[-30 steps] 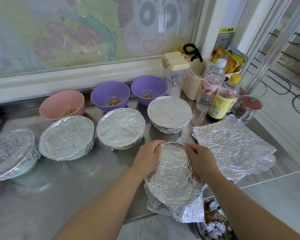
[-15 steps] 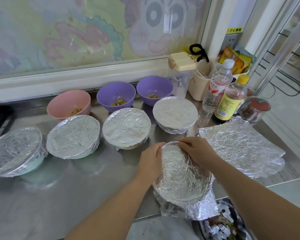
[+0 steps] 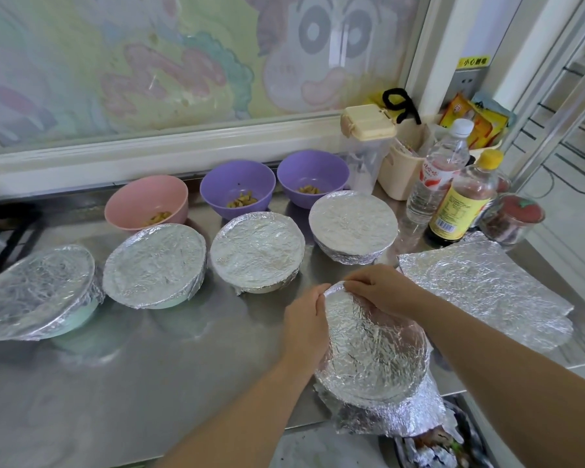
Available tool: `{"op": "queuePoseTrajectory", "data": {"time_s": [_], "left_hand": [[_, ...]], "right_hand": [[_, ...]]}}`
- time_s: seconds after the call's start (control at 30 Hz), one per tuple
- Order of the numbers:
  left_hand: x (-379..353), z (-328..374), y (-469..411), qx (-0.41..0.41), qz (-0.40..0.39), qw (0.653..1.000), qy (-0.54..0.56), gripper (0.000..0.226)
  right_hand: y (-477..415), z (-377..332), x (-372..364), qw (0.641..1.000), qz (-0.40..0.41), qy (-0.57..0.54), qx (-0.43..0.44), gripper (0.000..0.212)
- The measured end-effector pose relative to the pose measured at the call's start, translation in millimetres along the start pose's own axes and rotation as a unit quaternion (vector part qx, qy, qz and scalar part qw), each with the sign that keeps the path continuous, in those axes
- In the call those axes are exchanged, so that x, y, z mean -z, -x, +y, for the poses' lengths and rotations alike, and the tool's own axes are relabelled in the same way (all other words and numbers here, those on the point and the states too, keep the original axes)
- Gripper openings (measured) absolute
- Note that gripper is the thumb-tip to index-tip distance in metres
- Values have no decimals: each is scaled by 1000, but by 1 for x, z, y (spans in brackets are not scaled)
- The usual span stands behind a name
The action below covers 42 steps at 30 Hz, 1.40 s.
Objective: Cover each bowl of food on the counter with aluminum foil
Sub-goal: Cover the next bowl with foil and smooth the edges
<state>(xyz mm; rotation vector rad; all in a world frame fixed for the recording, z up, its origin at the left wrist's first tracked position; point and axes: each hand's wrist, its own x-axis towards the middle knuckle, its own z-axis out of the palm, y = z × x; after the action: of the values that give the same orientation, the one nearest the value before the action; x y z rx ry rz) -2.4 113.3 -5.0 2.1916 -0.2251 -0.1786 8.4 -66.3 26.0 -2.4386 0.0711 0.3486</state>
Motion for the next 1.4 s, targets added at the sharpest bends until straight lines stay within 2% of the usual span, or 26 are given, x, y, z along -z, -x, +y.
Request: {"op": "queuePoseTrajectory", "data": {"time_s": [0.07, 0.17, 0.23, 0.3, 0.37, 0.43, 0.5, 0.57, 0.67, 0.77, 0.93, 1.07, 1.23, 1.33, 1.4], "left_hand": [[-1, -3, 1, 4, 5, 1000, 7, 35], [-2, -2, 5, 22, 30, 999, 22, 37], [-1, 1, 10, 52, 67, 996, 38, 36], [-2, 3, 18, 102, 103, 986, 81, 36], [-4, 9, 26, 159, 114, 971, 134, 38], [-5, 13, 32, 183, 118, 966, 139, 41], [1, 15, 29, 158, 129, 975, 84, 43], [8, 15, 16, 83, 107, 989, 62, 43], [14, 15, -9, -9, -18, 999, 45, 44], [16, 9, -25, -26, -95, 995, 24, 40], [10, -3, -27, 4, -52, 998, 35, 36], [5, -5, -24, 26, -49, 997, 62, 36], [7, -2, -20, 50, -59, 994, 79, 36], [13, -1, -15, 41, -56, 997, 27, 36], [16, 0, -18, 15, -33, 999, -17, 37]], "right_hand": [[-3, -1, -3, 1000, 1, 19, 3, 36], [-6, -4, -6, 998, -4, 58, 16, 18], [-3, -11, -4, 999, 19, 32, 11, 24], [3, -13, 1, 994, 101, -36, -9, 33], [15, -10, 4, 975, 191, -101, -46, 36], [32, -4, 0, 953, 245, -149, -94, 37], [45, -3, -10, 943, 258, -165, -129, 40], [52, -6, -20, 944, 247, -167, -144, 41], [51, -6, -28, 946, 250, -140, -152, 41], [48, 1, -27, 944, 252, -136, -166, 33], [43, 9, -20, 950, 210, -162, -166, 23], [36, 19, -17, 941, 191, -211, -183, 21], [33, 21, -17, 954, 188, -171, -159, 19], [39, 16, -12, 955, 210, -153, -145, 30], [51, 9, -14, 937, 260, -172, -155, 37]]}}
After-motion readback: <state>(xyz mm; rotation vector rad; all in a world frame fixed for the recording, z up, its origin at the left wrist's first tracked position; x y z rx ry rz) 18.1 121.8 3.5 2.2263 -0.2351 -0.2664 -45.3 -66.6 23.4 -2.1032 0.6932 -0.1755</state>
